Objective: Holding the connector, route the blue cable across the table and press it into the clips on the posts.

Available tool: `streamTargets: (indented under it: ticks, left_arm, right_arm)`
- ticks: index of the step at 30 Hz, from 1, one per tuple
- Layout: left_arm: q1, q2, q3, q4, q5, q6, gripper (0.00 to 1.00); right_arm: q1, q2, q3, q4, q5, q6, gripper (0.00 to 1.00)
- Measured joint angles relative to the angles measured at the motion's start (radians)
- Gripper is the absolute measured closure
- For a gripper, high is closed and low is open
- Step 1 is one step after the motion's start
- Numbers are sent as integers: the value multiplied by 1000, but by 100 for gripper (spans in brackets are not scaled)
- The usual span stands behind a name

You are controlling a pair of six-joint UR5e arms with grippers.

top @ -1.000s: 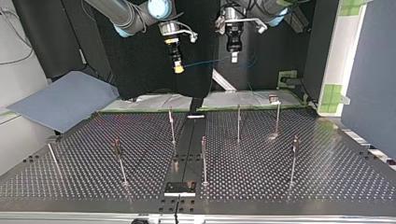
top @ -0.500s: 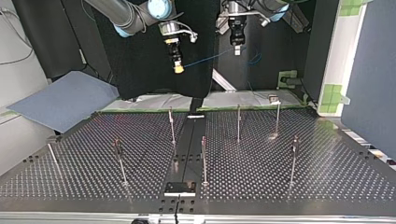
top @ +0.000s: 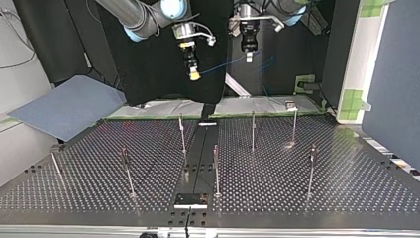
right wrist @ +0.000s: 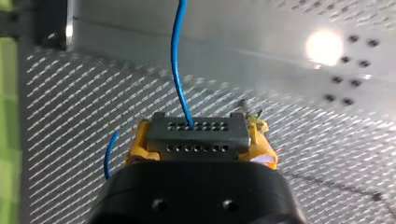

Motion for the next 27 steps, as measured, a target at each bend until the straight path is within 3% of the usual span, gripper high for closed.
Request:
streamTargets:
  ticks: [6,14,27]
  left_arm:
    - [21,63,52,-63,-44,8,100]
    - [44,147,132,-146,-126,37,100]
    - [79,282,161,-282,-238,48,100]
  right_arm:
    - [18,-60,-29,60,-44,20,100]
    - [21,-138,-61,138,-96,28,100]
    - [15,-280,-139,280,-190,106,100]
